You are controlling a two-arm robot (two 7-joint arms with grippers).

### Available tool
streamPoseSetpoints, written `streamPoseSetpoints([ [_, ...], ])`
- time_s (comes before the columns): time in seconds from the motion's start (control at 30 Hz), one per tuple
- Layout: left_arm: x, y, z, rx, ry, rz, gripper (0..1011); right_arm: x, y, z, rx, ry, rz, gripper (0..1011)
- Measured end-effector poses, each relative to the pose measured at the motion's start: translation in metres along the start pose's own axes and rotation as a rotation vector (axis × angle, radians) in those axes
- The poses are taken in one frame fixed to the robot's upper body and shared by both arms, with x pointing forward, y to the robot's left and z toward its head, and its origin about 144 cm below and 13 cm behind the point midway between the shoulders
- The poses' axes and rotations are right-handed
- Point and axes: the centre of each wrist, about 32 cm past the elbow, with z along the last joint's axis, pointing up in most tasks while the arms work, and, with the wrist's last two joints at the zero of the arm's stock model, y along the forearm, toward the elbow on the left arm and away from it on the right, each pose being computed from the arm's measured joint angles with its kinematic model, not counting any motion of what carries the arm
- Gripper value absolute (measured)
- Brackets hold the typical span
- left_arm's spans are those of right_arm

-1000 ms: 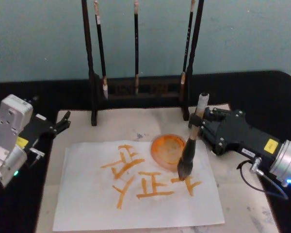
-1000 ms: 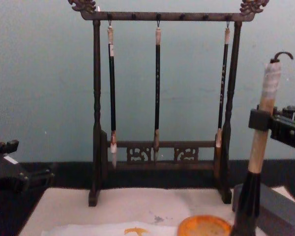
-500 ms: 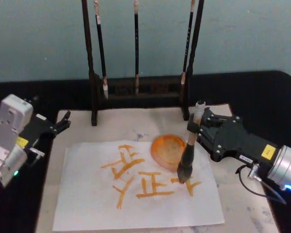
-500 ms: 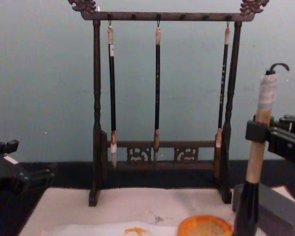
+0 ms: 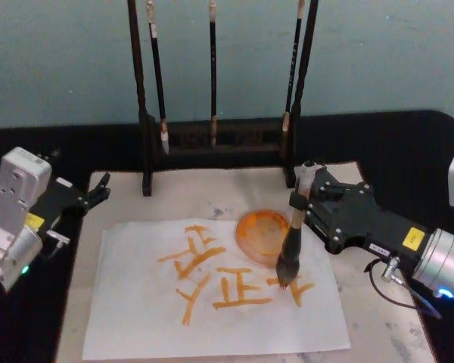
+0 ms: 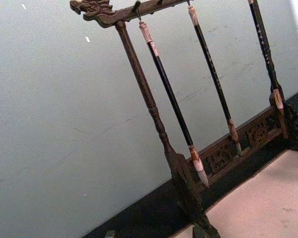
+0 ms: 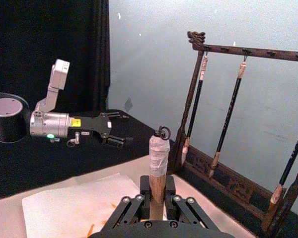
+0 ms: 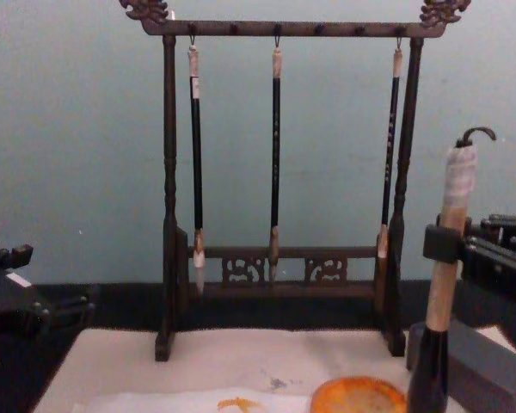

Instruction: Pick up the brush from the inkstone, write on the paper, then place the brush back to its original position.

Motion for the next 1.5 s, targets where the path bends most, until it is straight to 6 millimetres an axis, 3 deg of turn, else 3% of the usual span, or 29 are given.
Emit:
streamPoseSetpoints([
  [1.5, 0.000, 0.000, 0.000, 0.000, 0.000, 0.000, 1010, -0.005, -0.025, 0.005, -0.027, 0.018, 0.079, 176],
])
